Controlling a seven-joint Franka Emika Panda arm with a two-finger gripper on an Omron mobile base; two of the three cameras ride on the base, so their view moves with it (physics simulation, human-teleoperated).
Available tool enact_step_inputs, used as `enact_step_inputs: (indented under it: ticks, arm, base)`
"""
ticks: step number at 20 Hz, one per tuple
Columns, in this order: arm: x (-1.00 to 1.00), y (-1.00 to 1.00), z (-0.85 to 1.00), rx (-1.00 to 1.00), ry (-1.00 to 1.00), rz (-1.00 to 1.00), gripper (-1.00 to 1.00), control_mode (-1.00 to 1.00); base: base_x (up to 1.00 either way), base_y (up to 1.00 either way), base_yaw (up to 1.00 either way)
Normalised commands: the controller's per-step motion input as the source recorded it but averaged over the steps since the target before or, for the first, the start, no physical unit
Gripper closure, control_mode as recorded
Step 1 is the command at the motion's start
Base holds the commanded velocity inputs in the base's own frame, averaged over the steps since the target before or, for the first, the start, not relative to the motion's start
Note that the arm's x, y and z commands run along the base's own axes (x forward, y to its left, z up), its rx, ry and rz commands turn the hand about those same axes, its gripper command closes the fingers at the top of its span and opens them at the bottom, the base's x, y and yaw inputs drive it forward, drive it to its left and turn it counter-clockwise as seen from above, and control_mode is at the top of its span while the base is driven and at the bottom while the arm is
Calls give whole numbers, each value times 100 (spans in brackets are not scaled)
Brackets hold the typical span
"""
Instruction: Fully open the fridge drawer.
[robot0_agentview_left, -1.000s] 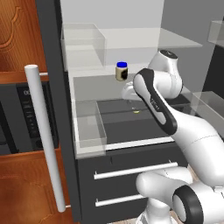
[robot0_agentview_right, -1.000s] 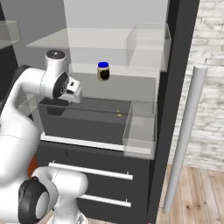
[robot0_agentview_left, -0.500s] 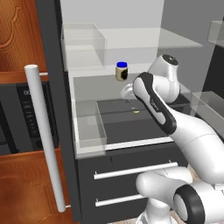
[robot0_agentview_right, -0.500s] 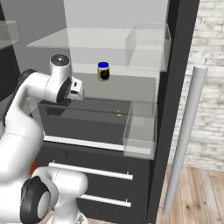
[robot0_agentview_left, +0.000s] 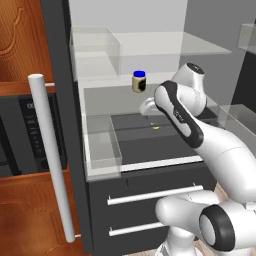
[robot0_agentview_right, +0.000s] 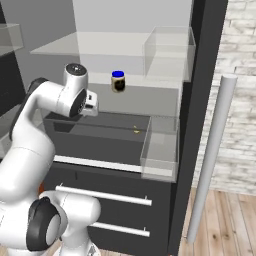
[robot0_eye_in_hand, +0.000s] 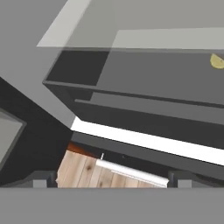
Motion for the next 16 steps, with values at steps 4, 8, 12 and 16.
enact_step_inputs:
  ticks: [4,8,12,16]
  arm:
    - [1,0,-17,0,0,0,-100,-100]
    - [0,0,-15,0,0,-2,-100,-100]
    - [0,-3,-7,0,0,-11,-100,-100]
    - [-3,-28,-9,0,-1,-16,-100,-100]
  base:
    - [0,0,0]
    - [0,0,0]
    - [0,0,0]
    - [0,0,0]
